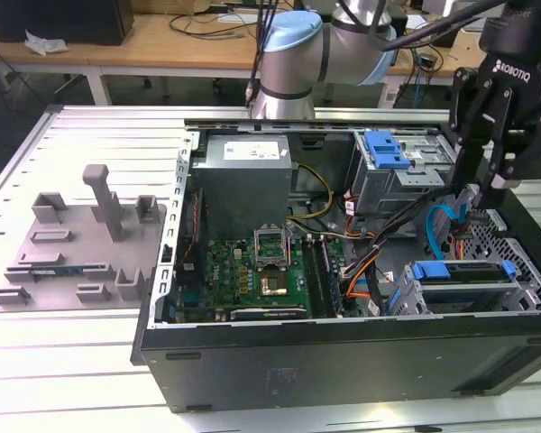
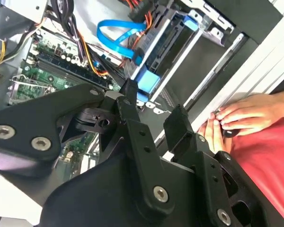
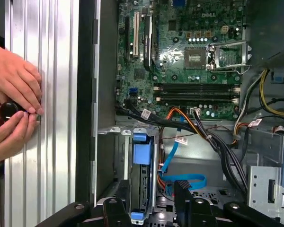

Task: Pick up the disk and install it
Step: 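Insert the first disk wire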

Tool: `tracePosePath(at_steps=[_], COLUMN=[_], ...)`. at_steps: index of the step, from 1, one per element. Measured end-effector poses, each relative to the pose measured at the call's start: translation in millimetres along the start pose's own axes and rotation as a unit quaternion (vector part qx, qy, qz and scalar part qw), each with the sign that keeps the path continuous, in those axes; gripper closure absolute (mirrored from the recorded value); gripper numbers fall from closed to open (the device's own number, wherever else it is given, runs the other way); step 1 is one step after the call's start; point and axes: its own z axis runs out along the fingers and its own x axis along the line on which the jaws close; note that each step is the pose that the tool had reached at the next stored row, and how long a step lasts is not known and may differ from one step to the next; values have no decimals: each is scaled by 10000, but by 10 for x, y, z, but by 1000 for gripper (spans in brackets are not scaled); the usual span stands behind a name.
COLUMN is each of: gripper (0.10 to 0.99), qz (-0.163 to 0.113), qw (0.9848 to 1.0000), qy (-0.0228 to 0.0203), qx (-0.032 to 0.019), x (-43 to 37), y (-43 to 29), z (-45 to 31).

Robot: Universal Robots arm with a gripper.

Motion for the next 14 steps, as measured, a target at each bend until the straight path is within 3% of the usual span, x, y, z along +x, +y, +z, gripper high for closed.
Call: tracePosePath(at_steps=[3, 6, 8, 11, 14], gripper=[580, 580, 580, 580, 580], qz=[-1, -2, -2, -17, -28], qw=[10000, 9999, 9999, 9998, 9998], qy=[84, 144, 166, 167, 167], qx=[-3, -4, -7, -73, -127], x=[-204, -332, -368, -392, -391], y=[-36, -85, -149, -392, -551], z=[-39, -64, -69, -64, -55])
